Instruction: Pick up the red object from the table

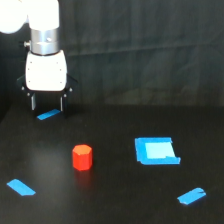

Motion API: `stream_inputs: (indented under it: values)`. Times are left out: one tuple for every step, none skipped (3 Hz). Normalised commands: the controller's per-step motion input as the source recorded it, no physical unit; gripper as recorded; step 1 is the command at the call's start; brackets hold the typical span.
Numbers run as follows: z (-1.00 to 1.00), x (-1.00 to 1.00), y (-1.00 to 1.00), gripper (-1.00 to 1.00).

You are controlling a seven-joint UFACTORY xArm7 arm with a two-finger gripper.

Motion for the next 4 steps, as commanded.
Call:
stream_inputs:
  values:
    - [-0.19,0.73,-0.83,1.0]
    - [-0.15,0.66,-0.9,0.93]
    - [-0.07,0.54,-1.0,0.98]
    - [0.08,0.48,-0.92,0.99]
